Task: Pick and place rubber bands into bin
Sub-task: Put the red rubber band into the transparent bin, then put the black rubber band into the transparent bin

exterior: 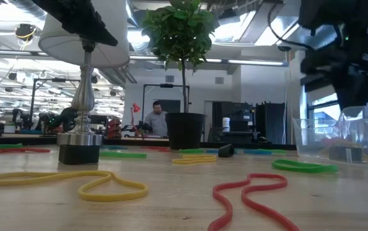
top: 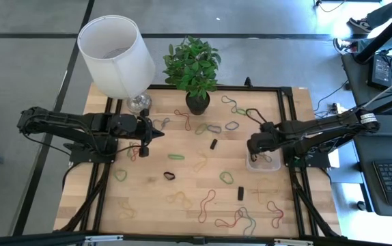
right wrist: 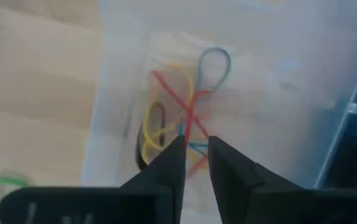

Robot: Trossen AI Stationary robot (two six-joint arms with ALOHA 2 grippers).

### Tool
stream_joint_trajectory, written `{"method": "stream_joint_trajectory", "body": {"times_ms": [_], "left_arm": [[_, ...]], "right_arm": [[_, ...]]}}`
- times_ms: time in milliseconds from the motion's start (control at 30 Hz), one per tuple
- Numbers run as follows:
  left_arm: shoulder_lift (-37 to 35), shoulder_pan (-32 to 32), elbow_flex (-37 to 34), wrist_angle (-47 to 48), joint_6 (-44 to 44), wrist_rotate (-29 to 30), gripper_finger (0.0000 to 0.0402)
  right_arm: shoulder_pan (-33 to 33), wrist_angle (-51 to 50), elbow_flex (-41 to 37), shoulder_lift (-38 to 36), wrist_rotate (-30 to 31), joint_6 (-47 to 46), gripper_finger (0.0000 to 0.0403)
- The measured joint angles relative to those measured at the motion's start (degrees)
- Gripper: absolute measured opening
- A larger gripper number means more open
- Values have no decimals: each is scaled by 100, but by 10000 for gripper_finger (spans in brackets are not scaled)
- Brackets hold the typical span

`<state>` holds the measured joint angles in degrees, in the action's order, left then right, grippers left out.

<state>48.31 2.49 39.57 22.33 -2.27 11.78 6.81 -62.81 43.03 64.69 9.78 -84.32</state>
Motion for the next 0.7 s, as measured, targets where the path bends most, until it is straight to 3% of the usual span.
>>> {"method": "stream_joint_trajectory", "body": {"times_ms": [67, 200, 467, 567, 700], "left_arm": [[0, 2, 0, -12, 10, -12, 3], [0, 2, 0, -21, 153, -14, 2], [17, 6, 1, -63, 156, -67, 2], [92, 176, 120, 50, 173, -91, 2], [390, 599, 426, 330, 357, 388, 2]], "right_arm": [[10, 398, 24, 2, -4, 255, 58], [2, -150, 7, 47, 109, -32, 35], [10, 34, 15, 50, 132, 106, 17], [11, 34, 15, 50, 168, 465, 17], [9, 20, 15, 50, 255, 1136, 16]]}}
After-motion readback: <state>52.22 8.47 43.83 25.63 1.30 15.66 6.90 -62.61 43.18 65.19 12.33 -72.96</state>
